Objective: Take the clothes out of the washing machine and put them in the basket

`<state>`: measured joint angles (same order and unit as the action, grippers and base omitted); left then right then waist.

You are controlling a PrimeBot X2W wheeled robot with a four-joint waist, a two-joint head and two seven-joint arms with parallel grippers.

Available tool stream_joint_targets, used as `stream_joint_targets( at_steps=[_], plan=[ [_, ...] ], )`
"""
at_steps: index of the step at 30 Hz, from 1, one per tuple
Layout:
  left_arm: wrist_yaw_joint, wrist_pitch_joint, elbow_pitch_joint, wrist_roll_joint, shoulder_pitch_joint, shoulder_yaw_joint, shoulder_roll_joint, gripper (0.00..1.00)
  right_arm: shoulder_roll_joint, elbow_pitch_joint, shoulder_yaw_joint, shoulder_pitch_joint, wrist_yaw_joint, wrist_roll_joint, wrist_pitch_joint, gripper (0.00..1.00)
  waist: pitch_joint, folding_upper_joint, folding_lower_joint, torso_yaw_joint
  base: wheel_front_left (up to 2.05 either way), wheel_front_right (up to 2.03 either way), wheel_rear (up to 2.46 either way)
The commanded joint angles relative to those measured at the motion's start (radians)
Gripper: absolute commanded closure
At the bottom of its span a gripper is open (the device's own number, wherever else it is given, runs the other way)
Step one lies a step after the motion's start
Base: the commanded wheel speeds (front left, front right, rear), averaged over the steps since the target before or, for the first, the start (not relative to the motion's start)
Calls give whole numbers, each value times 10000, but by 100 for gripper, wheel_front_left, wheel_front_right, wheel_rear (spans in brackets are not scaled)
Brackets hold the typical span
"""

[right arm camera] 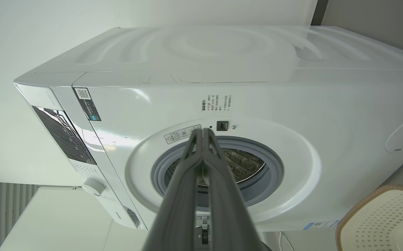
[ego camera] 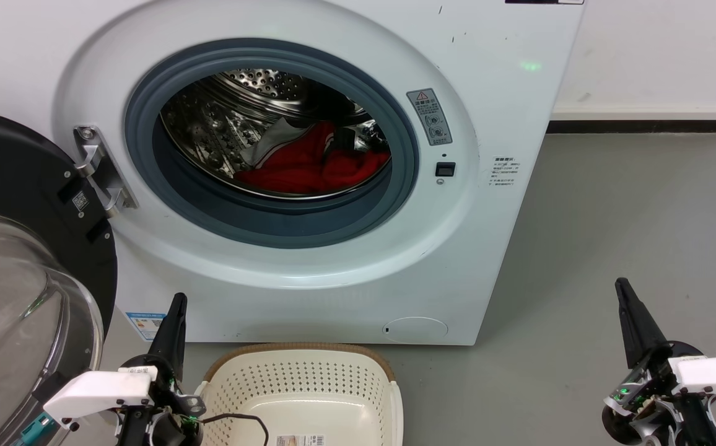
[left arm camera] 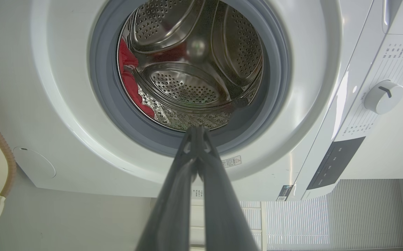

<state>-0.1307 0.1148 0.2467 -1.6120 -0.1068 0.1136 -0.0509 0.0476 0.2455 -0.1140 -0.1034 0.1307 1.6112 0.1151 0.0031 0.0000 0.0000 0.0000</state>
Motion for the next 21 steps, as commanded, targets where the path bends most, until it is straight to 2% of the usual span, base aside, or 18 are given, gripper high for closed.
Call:
stream_joint_targets(
  at_steps=[1, 20, 21],
  plan=[
    [-22, 17, -18, -22, -55, 20, 18, 100, 51, 14, 13, -122, 0, 38, 7, 100, 0, 0, 0, 0, 0, 0, 0],
    [-22, 17, -18, -22, -55, 18, 18, 100, 51, 14, 11, -123, 0, 38, 7, 100, 0, 0, 0, 0, 0, 0, 0],
    [0, -2, 3, 1, 1, -2, 0, 0, 0, 3, -2, 0, 0, -1, -2, 0, 0, 0, 0, 0, 0, 0, 0]
  ],
)
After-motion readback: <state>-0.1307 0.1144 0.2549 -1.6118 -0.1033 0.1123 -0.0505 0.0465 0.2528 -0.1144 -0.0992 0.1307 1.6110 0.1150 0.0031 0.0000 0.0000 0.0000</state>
